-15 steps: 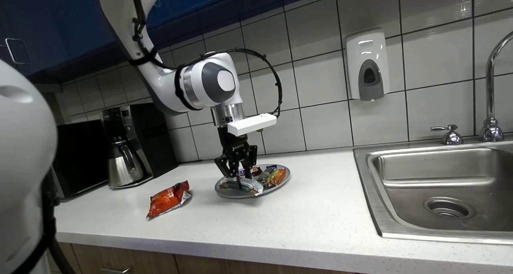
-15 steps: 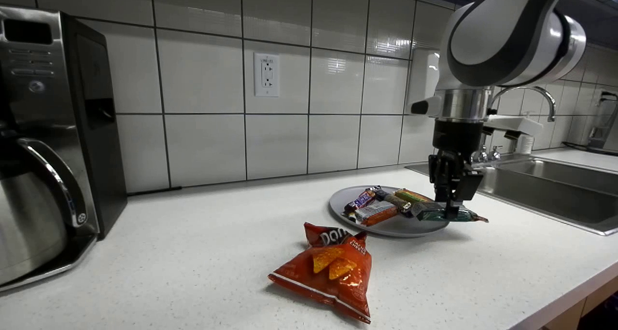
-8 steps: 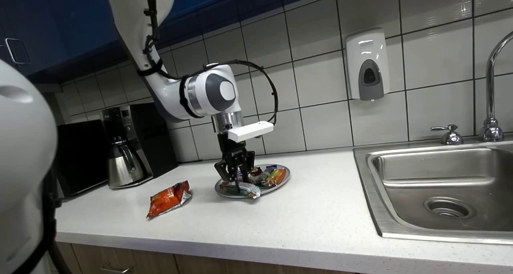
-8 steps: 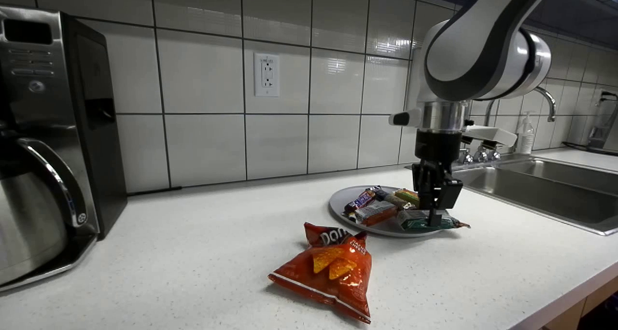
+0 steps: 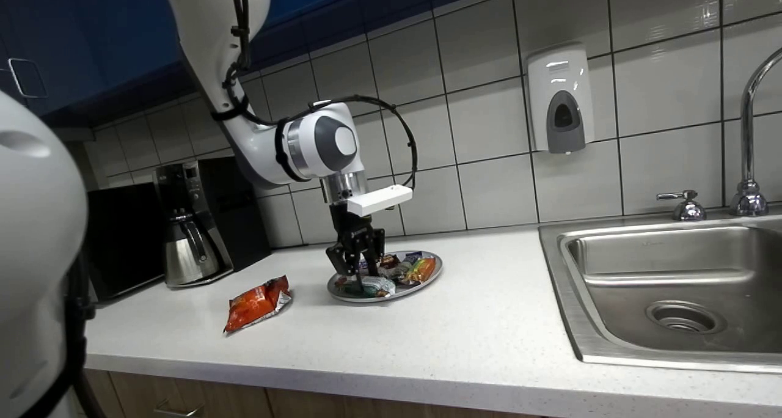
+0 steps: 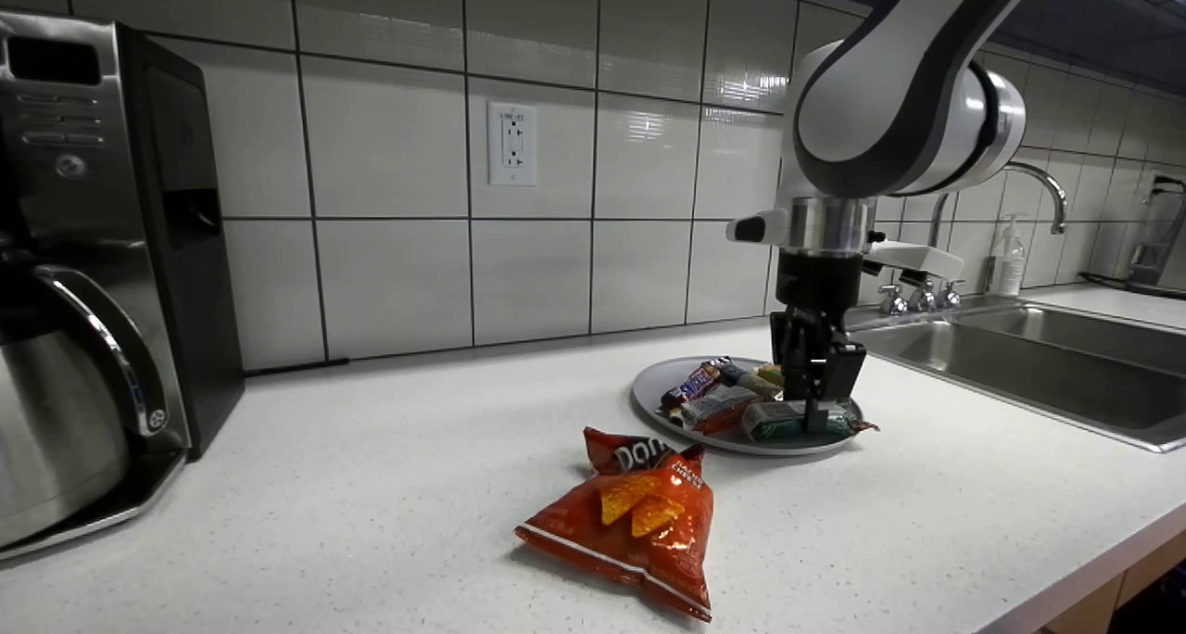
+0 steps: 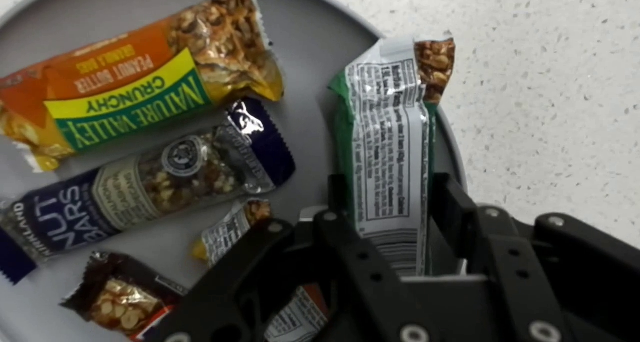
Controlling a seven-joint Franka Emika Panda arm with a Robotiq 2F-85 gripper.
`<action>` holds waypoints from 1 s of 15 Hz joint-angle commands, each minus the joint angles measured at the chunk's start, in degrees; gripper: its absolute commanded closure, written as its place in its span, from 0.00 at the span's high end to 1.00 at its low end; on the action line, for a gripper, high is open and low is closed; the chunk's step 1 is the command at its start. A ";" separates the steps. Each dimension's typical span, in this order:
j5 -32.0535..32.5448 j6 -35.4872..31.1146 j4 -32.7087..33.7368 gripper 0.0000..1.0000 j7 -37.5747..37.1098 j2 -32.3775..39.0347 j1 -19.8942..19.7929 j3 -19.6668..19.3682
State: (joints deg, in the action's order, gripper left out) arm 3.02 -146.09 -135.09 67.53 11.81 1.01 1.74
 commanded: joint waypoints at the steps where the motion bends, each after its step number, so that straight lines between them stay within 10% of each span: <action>1: 1.48 1.68 0.75 0.80 0.75 -0.90 -0.98 1.18; 4: -0.66 2.43 0.01 0.99 1.49 -2.58 -1.61 1.72; 15: -5.88 4.47 -5.65 1.00 -5.52 -11.36 -2.55 -0.57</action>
State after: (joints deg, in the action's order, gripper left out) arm -1.19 -143.39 -137.66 65.63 5.17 -0.84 1.62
